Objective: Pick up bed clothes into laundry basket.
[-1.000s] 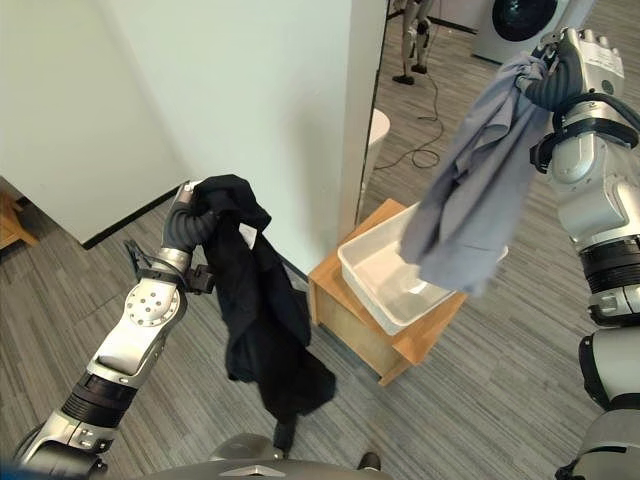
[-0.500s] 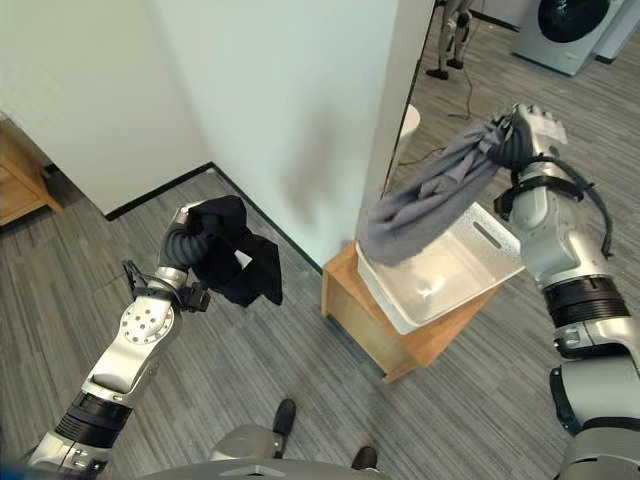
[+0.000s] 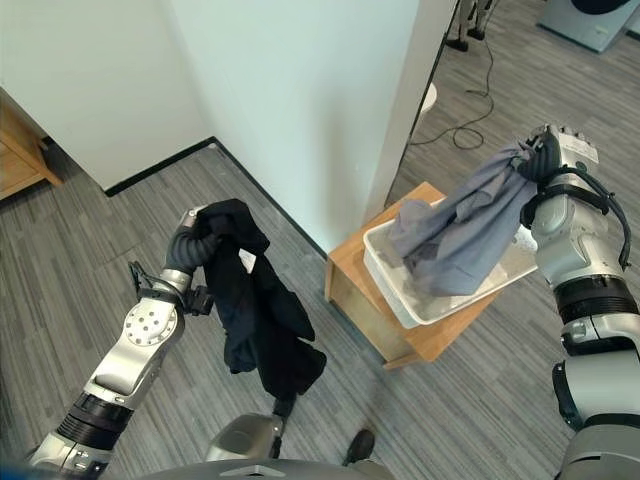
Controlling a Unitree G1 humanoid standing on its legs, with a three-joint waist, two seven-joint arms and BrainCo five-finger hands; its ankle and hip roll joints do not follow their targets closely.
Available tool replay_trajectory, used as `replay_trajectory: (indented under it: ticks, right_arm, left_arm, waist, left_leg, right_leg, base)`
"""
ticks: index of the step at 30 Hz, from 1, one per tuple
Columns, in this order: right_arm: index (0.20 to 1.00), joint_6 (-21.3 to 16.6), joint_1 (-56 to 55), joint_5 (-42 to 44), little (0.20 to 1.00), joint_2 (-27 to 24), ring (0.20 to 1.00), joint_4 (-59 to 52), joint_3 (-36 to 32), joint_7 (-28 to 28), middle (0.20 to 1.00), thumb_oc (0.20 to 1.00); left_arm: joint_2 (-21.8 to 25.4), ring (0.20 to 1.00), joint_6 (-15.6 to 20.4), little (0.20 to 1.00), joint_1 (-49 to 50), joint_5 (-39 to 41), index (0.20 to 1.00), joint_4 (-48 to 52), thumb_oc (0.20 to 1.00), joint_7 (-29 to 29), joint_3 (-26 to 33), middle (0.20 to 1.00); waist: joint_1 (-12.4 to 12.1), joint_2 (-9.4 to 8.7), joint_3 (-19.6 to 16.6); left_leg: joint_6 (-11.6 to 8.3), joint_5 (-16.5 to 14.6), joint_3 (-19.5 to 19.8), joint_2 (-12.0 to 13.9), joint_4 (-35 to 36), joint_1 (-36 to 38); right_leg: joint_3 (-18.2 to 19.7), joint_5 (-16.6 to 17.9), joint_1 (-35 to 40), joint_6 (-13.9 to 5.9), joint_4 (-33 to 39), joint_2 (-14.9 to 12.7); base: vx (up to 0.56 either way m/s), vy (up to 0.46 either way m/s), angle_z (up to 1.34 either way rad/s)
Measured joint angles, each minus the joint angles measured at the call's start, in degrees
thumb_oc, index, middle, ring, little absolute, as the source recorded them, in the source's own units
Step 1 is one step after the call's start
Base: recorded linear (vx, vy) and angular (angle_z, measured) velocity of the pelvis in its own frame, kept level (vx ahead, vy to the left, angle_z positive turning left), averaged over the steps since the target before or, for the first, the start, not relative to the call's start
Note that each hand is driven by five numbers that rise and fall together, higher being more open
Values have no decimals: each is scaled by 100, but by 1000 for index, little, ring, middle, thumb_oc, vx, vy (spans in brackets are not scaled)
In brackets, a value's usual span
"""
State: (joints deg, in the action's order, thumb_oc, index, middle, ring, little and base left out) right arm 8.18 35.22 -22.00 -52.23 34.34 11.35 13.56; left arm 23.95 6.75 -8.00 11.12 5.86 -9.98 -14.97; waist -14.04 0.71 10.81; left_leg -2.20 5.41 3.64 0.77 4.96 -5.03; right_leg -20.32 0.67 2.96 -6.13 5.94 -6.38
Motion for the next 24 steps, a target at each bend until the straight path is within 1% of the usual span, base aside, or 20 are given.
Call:
replay_trajectory:
  ticks: [3, 4, 6, 7, 10, 11, 13, 15, 18, 19, 22, 23, 24]
  right_arm:
    - [200, 63, -311, -50, 200, 202, 200, -9, 40, -126, 200, 200]
    - [1000, 65, -398, -54, 1000, 267, 1000, -15, 26, -146, 1000, 1000]
    - [1000, 70, -576, -63, 1000, 361, 1000, -10, 21, -150, 1000, 1000]
    - [1000, 122, -628, -79, 1000, 434, 1000, 41, 23, -154, 1000, 1000]
    - [1000, 151, -629, -290, 1000, 436, 1000, 56, 14, -150, 1000, 1000]
    - [1000, 153, -623, -289, 1000, 429, 1000, 54, 7, -148, 1000, 1000]
    - [1000, 141, -568, -270, 1000, 414, 1000, -9, -275, -115, 1000, 1000]
    - [1000, 120, -497, -221, 1000, 383, 1000, -68, -613, 55, 1000, 1000]
    - [1000, 104, -527, -145, 1000, 266, 1000, -221, -872, 224, 1000, 1000]
    - [1000, 85, -619, -31, 1000, 142, 1000, -360, -1083, 258, 1000, 1000]
    - [1000, 64, -616, 24, 1000, -227, 1000, -297, -1092, 275, 1000, 1000]
    - [1000, -15, -479, 100, 1000, -518, 1000, -24, -1071, 268, 1000, 1000]
    - [1000, -10, -407, 181, 1000, -664, 1000, 47, -1081, 286, 1000, 1000]
  left_arm:
    - [-2, 200, -9, 200, -2, 0, 200, 1, 200, 29, -35, 200]
    - [-13, 200, -10, 200, -13, 0, 200, 1, 200, 40, -40, 200]
    - [-12, 200, -28, 200, 2, -1, 200, -1, 200, 48, -45, 200]
    - [-12, 200, -29, 200, 7, -1, 200, -1, 200, 50, -45, 200]
    - [-12, 200, -43, 200, 51, -2, 200, -5, 200, 120, -44, 200]
    - [-12, 200, -43, 200, 46, -2, 200, -4, 200, 124, -42, 200]
    - [8, 200, -43, 200, 21, -5, 200, -4, 200, 119, -11, 200]
    - [24, 200, -43, 200, 3, -15, 200, 0, 200, 90, 41, 200]
    - [40, 200, -53, 200, -68, -23, 200, 16, 200, 14, 104, 200]
    - [112, 200, -62, 200, -110, -25, 200, 194, 200, -5, 188, 200]
    - [141, 200, -55, 200, -262, -24, 200, 546, 200, -56, 202, 200]
    - [140, 200, -45, 200, -544, -24, 200, 687, 200, -83, 117, 200]
    - [142, 200, 10, 200, -747, -26, 200, 687, 200, -92, 56, 200]
  waist:
    - [9, 48, 28]
    - [20, 94, 81]
    - [37, 124, 103]
    - [35, 171, 143]
    - [60, 256, 233]
    - [59, 257, 233]
    - [90, 275, 228]
    - [116, 287, 222]
    - [138, 296, 216]
    - [144, 308, 211]
    - [207, 331, 197]
    - [273, 337, 193]
    - [299, 349, 182]
  left_leg:
    - [0, 0, -12, -6, 0, -58]
    - [1, 1, -13, -4, 0, -70]
    - [1, 1, -26, -4, 2, -77]
    - [1, 1, -29, -4, 3, -77]
    - [1, 0, -46, -1, 2, -78]
    - [1, 0, -45, 0, 2, -78]
    - [1, 0, -49, -4, 4, -79]
    - [1, 0, -80, -12, 3, -69]
    - [0, 0, -108, -13, 4, -40]
    - [1, 0, -122, -22, 7, 22]
    - [1, 0, -127, -46, 5, 133]
    - [1, 0, -130, -64, 4, 250]
    - [1, 0, -137, -69, 6, 297]
  right_leg:
    - [9, 1, -63, 1, -7, -5]
    - [9, 4, -75, 3, -7, -3]
    - [20, 3, -88, 3, -6, -5]
    - [23, 3, -88, 3, -6, -6]
    - [37, 3, -99, 3, -5, -7]
    - [38, 3, -98, 3, -4, -7]
    - [44, 3, -101, 3, 0, -15]
    - [45, 3, -89, 3, 2, -26]
    - [53, 3, -67, 1, 2, -35]
    - [60, 3, -23, 0, -4, -42]
    - [70, 1, 89, -3, -4, -67]
    - [81, -3, 183, -8, -3, -88]
    - [101, -9, 230, -20, -2, -98]
  base:
    - [-17, 7, -2]
    - [-36, 15, -4]
    - [-19, 9, -3]
    - [0, 0, 0]
    - [0, 0, 0]
    - [0, 0, 0]
    - [0, 0, 0]
    - [0, 0, 0]
    - [51, -17, -2]
    - [41, -25, -2]
    - [16, -10, 0]
    - [18, -1, -4]
    - [12, -3, -9]
